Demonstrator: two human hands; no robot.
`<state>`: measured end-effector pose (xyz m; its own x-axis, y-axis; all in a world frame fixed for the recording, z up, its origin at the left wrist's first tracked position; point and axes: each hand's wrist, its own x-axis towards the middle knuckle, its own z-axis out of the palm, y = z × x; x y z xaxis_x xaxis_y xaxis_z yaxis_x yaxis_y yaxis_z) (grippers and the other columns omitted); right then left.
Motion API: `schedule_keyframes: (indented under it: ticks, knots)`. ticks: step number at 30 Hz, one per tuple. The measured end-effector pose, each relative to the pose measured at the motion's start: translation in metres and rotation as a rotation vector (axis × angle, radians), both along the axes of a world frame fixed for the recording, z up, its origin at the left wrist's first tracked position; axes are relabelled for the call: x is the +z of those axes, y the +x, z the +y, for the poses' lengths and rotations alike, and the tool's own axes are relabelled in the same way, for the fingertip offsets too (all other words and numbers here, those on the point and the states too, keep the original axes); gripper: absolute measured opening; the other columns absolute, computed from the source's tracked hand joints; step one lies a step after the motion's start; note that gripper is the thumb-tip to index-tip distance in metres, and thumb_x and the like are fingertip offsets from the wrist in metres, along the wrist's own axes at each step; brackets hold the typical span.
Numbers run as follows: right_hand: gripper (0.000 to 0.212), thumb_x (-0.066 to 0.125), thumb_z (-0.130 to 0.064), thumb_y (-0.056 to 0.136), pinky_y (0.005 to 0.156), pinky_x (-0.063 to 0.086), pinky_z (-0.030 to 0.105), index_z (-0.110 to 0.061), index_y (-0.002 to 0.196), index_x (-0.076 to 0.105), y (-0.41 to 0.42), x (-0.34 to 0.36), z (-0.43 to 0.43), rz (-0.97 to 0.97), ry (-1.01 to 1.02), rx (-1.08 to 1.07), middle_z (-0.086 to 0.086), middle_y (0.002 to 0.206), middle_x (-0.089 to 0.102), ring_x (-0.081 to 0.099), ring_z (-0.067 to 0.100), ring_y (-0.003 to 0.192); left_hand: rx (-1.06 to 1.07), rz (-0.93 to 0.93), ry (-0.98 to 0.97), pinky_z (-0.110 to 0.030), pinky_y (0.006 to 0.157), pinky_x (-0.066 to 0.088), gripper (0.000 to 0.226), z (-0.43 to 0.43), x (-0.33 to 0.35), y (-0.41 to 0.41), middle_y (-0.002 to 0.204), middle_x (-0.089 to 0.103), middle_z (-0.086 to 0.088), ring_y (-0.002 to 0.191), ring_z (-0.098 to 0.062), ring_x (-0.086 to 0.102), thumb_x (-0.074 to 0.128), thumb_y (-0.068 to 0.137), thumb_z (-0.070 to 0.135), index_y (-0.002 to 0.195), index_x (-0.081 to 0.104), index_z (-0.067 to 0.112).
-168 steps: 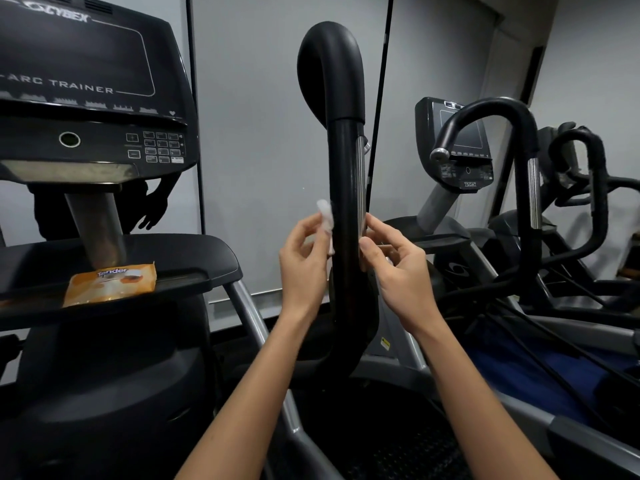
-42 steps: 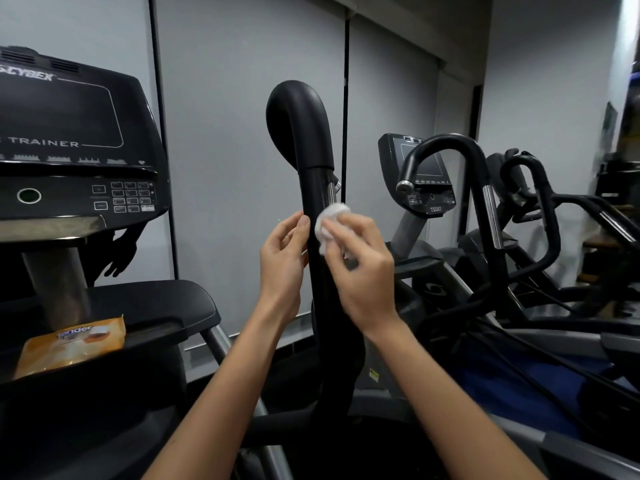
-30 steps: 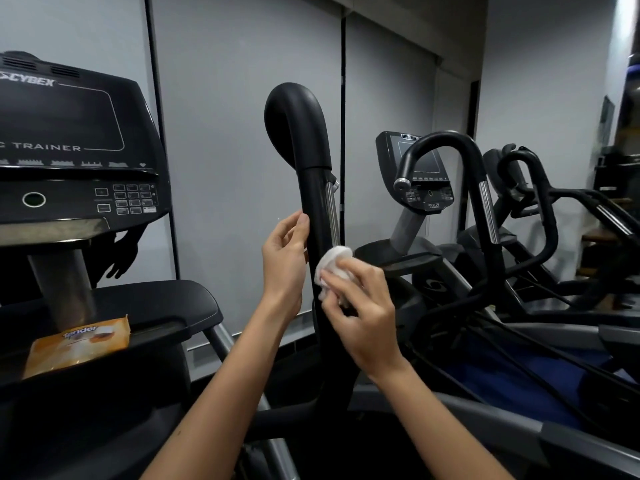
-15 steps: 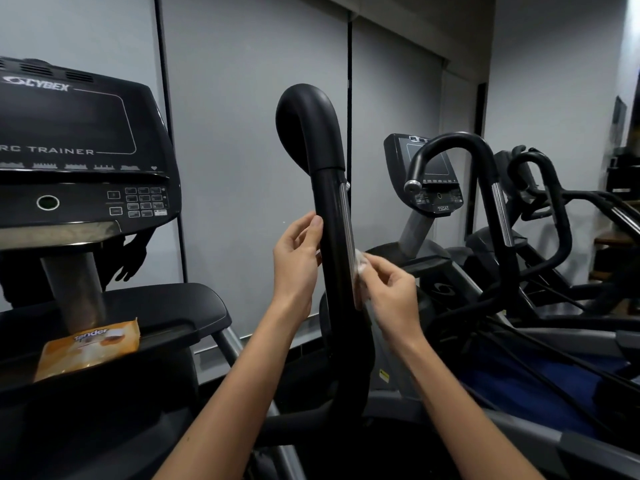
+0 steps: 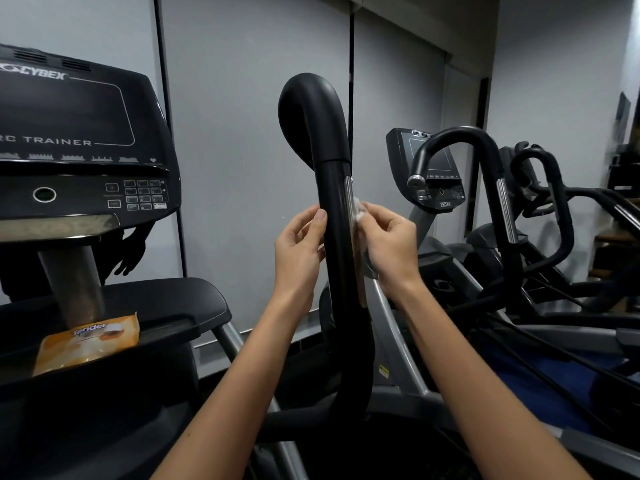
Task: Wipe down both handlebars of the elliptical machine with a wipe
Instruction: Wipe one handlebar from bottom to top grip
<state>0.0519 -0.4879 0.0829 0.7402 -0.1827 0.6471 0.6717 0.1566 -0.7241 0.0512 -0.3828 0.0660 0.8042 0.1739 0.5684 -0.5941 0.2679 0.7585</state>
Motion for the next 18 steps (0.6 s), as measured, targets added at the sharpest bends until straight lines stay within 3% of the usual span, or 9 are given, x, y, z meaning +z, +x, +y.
schedule_keyframes:
  ticks: [2,5,8,11,13,16,18]
  knots:
    - [0.017,0.058,-0.005,0.090,0.062,0.049,0.014,-0.013,0.096,0.070,-0.007,-0.019,0.002,-0.113,-0.056,-0.173,0.002,0.079,0.067,0.061,0.002,0.067,-0.005,-0.002,-0.016,-0.023,0.073,0.052,0.030,0.000,0.000,0.001,0.104,0.069,-0.008,0.090,-0.016,0.065,0.051,0.095,0.021,0.119,0.060,0.004]
    - [0.020,0.061,0.001,0.085,0.076,0.045,0.009,-0.007,0.100,0.071,-0.014,-0.029,0.009,-0.390,-0.239,-0.454,-0.004,0.091,0.060,0.058,0.001,0.086,-0.024,0.001,-0.053,-0.022,0.072,0.053,0.029,-0.002,0.000,0.002,0.097,0.067,-0.006,0.082,-0.013,0.064,0.052,0.094,0.019,0.117,0.059,0.003]
    - [0.017,0.062,-0.002,0.085,0.076,0.049,0.016,-0.009,0.097,0.072,-0.001,-0.005,0.009,-0.305,-0.159,-0.372,-0.008,0.087,0.063,0.060,0.003,0.080,-0.021,-0.007,-0.037,-0.021,0.071,0.052,0.027,-0.002,0.000,0.003,0.097,0.068,-0.005,0.083,-0.011,0.065,0.052,0.095,0.020,0.115,0.060,0.004]
    - [0.018,0.061,-0.003,0.086,0.067,0.049,0.025,-0.017,0.086,0.071,0.008,0.019,0.004,-0.074,0.017,-0.086,0.012,0.073,0.069,0.058,0.015,0.069,-0.003,-0.015,-0.020,-0.024,0.075,0.054,0.030,-0.001,-0.001,0.003,0.108,0.068,-0.012,0.094,-0.019,0.066,0.051,0.095,0.020,0.119,0.060,0.004]
    - [0.018,0.060,-0.003,0.087,0.069,0.049,0.026,-0.017,0.088,0.072,0.005,0.011,0.005,-0.149,-0.048,-0.192,0.015,0.081,0.069,0.059,0.014,0.072,-0.008,-0.015,-0.023,-0.022,0.073,0.053,0.030,-0.001,-0.001,0.003,0.104,0.069,-0.009,0.090,-0.015,0.067,0.051,0.095,0.020,0.119,0.059,0.004]
    - [0.020,0.060,-0.001,0.083,0.081,0.048,0.017,-0.008,0.096,0.073,-0.009,-0.017,0.014,-0.462,-0.267,-0.492,-0.004,0.094,0.060,0.060,0.011,0.089,-0.026,-0.004,-0.054,-0.021,0.072,0.052,0.031,-0.001,0.000,0.003,0.096,0.068,-0.004,0.083,-0.010,0.065,0.052,0.094,0.019,0.120,0.058,0.003]
    - [0.020,0.060,-0.001,0.084,0.082,0.047,0.017,-0.008,0.098,0.072,-0.006,-0.017,0.014,-0.481,-0.281,-0.525,-0.004,0.095,0.059,0.059,0.011,0.089,-0.027,-0.004,-0.052,-0.022,0.073,0.052,0.029,-0.001,-0.001,0.004,0.097,0.068,-0.004,0.084,-0.010,0.065,0.052,0.094,0.019,0.118,0.058,0.004]
